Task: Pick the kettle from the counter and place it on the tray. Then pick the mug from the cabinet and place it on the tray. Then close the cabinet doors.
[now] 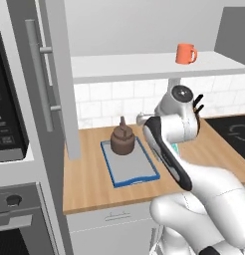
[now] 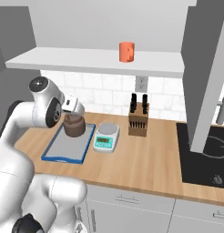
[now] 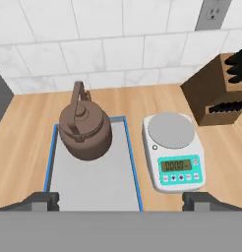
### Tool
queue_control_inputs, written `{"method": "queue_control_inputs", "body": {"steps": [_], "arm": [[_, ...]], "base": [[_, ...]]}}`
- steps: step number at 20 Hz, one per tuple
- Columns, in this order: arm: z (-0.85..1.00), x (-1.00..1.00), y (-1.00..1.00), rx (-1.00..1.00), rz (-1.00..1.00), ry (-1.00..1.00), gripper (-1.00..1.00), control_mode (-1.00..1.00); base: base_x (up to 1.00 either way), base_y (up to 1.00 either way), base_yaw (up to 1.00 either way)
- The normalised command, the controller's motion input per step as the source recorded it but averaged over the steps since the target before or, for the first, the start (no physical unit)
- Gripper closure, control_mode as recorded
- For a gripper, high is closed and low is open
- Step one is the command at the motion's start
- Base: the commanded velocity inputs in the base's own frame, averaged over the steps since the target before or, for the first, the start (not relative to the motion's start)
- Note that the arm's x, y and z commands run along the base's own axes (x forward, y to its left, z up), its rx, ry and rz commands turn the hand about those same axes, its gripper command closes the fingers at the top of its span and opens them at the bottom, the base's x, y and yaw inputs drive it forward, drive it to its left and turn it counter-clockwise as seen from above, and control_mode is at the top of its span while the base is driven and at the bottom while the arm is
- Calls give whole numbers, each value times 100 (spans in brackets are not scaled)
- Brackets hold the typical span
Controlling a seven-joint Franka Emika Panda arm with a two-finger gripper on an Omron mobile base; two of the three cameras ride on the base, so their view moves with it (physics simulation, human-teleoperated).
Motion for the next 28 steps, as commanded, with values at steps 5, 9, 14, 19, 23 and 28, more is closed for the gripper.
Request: {"method": "queue_control_inputs", "body": {"steps": [5, 9, 14, 19, 23, 28], "arm": [[51, -36, -45, 4, 0, -1, -100, -100], [52, -29, -46, 2, 0, 0, -100, -100], [45, -29, -50, 0, 0, -13, -100, -100], [46, -19, -46, 0, -3, -22, -100, -100], [56, -20, -50, 2, 0, -11, -100, -100], [59, -9, -48, 1, 0, -23, -100, -100]], "base": [[0, 0, 0], [0, 0, 0], [0, 0, 0], [0, 0, 0], [0, 0, 0], [0, 0, 0]]}}
